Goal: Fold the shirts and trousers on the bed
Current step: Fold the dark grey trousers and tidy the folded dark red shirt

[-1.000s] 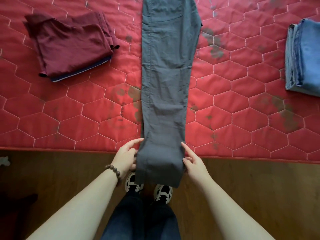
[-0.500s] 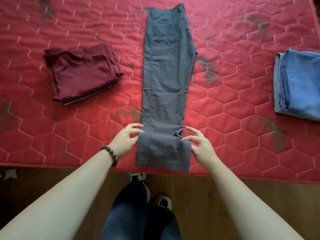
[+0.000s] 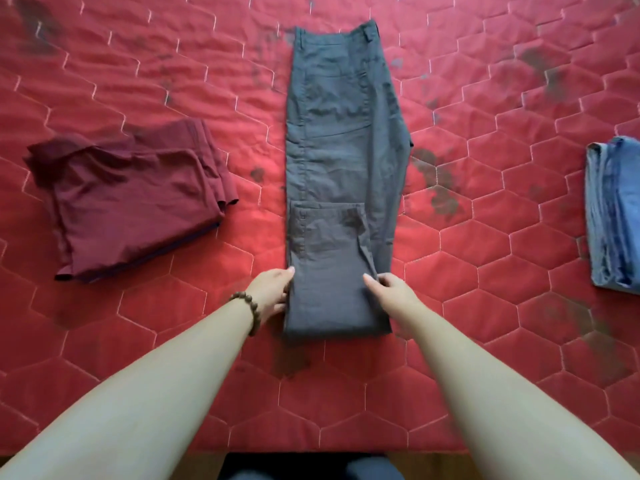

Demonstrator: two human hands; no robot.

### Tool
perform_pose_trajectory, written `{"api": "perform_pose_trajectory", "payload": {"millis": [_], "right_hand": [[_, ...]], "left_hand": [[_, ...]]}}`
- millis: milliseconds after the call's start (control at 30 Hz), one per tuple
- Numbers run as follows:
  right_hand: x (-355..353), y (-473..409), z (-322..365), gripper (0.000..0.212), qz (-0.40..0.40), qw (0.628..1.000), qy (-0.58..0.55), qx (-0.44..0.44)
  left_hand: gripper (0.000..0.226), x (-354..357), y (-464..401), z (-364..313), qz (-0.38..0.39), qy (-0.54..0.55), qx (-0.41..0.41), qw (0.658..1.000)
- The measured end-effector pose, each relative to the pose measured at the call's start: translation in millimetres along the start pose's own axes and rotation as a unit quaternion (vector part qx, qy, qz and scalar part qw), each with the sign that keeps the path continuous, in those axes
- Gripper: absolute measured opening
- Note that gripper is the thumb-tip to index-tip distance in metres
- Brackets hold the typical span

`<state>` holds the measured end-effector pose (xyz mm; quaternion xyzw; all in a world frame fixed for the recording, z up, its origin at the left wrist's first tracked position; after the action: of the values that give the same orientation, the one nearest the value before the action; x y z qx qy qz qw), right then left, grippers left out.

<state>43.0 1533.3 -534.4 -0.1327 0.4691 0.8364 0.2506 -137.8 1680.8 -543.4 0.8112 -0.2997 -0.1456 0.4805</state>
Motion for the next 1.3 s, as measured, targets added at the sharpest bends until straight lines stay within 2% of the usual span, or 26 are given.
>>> {"api": "perform_pose_trajectory", "payload": {"millis": [67,133,233,333,400,533,600,667,700,800,900,1000,1067,1167,1233,1300], "right_hand": [[2,-4,-2,0.036,-0.027,1.000,0.016,0.000],[2,-9,5,0.031,-0.043,0.999,-0.016,0.001],[0,-20,26,0.025,-0.052,0.993,-0.104,-0.014],[-1,-33,48,0.027,-0.034,0.991,-0.129,-0.026],[-5,-36,60,0.019,-0.056,0.988,-0.123,-0.067],[-26,-39,86,0.011,-0.111,0.965,-0.161,-0.176],[-31,-53,90,0.011,-0.118,0.972,-0.136,-0.149],[-31,-71,76,0.025,-0.096,0.992,-0.054,-0.055],[-30,-77,67,0.032,-0.076,0.997,-0.024,-0.015],[-30,-78,48,0.036,-0.023,0.998,-0.053,0.037],[-29,-64,32,0.029,0.036,0.992,-0.102,0.069],[-26,-49,15,0.023,0.097,0.988,-0.086,0.087],[-24,-39,8,0.021,0.120,0.987,-0.068,0.080],[-27,-26,4,0.027,0.087,0.994,-0.053,0.032],[-26,-18,-3,0.024,0.056,0.997,-0.052,0.017],[-19,-8,-11,0.021,0.035,0.999,-0.007,-0.001]], "left_hand": [[0.017,1,-8,2,-0.019,0.012,0.010,1.000],[0.013,2,-12,-5,-0.052,0.006,0.045,0.998],[0.034,7,-22,-23,-0.071,0.020,0.079,0.994],[0.030,13,-33,-40,-0.097,0.039,0.101,0.989],[0.030,17,-34,-53,-0.094,0.046,0.136,0.985],[0.029,13,-37,-84,-0.040,0.131,0.188,0.973],[0.027,7,-47,-91,-0.063,0.093,0.185,0.976],[0.028,1,-57,-84,-0.093,0.033,0.117,0.988],[0.021,1,-57,-78,-0.089,0.026,0.073,0.993],[0.016,0,-49,-62,-0.063,0.000,0.005,0.998],[0.013,-2,-37,-48,0.003,-0.053,-0.028,0.998],[0.017,-2,-26,-31,0.049,-0.110,-0.063,0.991],[0.014,1,-19,-24,0.046,-0.084,-0.055,0.994],[0.014,1,-11,-15,0.012,-0.066,0.009,0.998],[0.018,1,-8,-5,-0.003,-0.093,0.046,0.995],[0.021,1,-5,8,-0.022,-0.166,0.062,0.984]]}}
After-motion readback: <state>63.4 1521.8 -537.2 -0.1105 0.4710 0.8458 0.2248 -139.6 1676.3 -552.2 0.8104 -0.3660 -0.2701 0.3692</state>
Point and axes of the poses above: each hand's wrist, its own y-axis away from the middle knuckle, its own x-axis out of the palm, z = x × y, the point moved 2 cm from there along -y, towards the middle knuckle, and after that the axes turned 2 degrees about y, right-handed, at the moved point
